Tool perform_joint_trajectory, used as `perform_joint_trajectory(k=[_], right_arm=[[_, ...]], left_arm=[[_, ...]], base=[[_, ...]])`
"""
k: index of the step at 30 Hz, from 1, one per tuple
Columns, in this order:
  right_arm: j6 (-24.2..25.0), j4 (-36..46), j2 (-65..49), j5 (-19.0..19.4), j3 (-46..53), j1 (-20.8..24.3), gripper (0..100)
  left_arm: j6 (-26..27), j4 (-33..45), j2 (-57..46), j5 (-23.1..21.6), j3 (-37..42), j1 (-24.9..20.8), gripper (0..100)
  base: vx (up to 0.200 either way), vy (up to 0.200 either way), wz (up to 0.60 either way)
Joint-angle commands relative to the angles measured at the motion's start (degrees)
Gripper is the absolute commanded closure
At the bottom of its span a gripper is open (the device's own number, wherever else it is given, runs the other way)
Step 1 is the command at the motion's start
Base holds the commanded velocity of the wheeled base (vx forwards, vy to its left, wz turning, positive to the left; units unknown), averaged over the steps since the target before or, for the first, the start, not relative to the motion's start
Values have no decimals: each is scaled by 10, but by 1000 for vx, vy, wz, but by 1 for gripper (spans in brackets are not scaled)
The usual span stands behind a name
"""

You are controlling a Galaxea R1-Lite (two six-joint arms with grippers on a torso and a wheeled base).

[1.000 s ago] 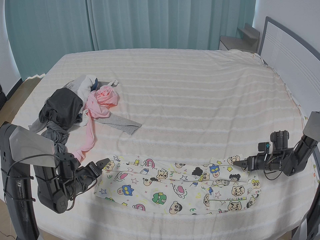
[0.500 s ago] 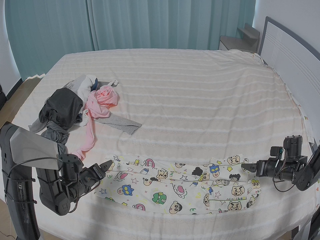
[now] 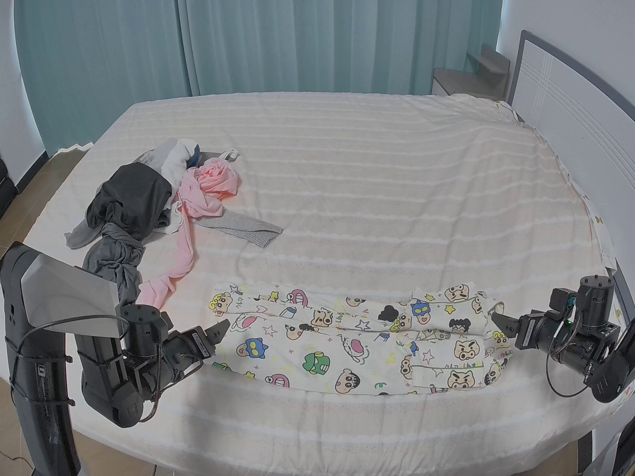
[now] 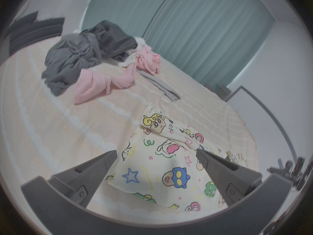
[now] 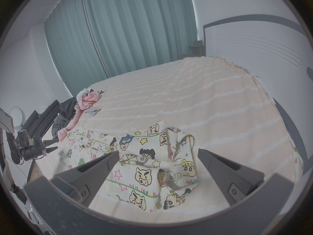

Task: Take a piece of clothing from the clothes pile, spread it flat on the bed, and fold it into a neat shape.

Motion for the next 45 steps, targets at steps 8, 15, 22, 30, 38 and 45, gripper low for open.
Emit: perform_joint_trajectory(k=[8, 15, 22, 30, 38, 45], right_arm=[[3, -60, 31, -39, 40, 45, 0], [4, -104, 71, -39, 45, 53, 0], [3, -176, 130, -41, 66, 54, 0], [4, -176, 136, -39, 64, 56, 0], [4, -176, 142, -39, 69, 59, 0], [4, -176, 146, -39, 74, 59, 0]], left_arm=[[192, 142, -29, -31, -125, 51, 0], [211, 338, -48, -93, -256, 64, 0], [228, 447, -28, -115, -380, 66, 0], [231, 510, 2, -144, -426, 67, 0], [232, 514, 32, -148, -435, 65, 0], [231, 513, 49, -148, -445, 65, 0]], base=[[0, 0, 0], [0, 0, 0], [0, 0, 0], [0, 0, 0], [0, 0, 0], [0, 0, 0]])
